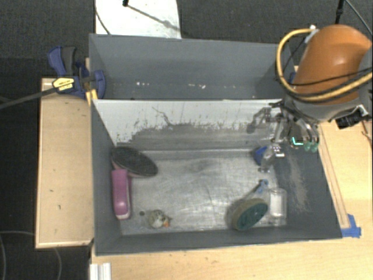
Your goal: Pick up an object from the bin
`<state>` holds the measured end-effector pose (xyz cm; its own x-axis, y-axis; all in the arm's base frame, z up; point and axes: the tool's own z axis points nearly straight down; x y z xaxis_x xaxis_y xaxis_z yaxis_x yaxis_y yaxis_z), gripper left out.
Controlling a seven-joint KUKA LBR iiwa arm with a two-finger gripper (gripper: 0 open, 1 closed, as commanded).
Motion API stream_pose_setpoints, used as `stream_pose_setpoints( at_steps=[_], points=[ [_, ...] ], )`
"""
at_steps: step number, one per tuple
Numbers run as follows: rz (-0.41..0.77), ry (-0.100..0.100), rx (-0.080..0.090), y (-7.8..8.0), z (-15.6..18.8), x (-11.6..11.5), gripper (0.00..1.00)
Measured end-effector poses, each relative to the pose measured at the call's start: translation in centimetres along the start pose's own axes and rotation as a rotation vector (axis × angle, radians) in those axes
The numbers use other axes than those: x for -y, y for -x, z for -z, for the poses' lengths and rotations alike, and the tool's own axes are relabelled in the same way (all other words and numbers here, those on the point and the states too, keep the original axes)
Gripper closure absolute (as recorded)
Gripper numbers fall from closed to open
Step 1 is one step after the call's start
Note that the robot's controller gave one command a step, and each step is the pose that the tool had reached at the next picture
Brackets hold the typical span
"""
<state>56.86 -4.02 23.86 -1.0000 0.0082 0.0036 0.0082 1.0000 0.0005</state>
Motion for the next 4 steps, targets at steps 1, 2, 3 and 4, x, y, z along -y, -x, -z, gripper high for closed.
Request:
stream_pose_setpoints(
  at_steps=[1, 2, 3, 4],
  points=[
    [0.171, 0.0, -0.002, -5.0, -8.3, -0.3, 0.0],
    [0.081, -0.006, 0.021, -7.3, -15.2, -1.0, 0.0],
    [0.086, 0.0, -0.014, -8.1, -15.4, -1.3, 1.0],
    [0.241, -0.003, 0.015, -7.9, 4.3, -1.8, 1.0]
  ],
)
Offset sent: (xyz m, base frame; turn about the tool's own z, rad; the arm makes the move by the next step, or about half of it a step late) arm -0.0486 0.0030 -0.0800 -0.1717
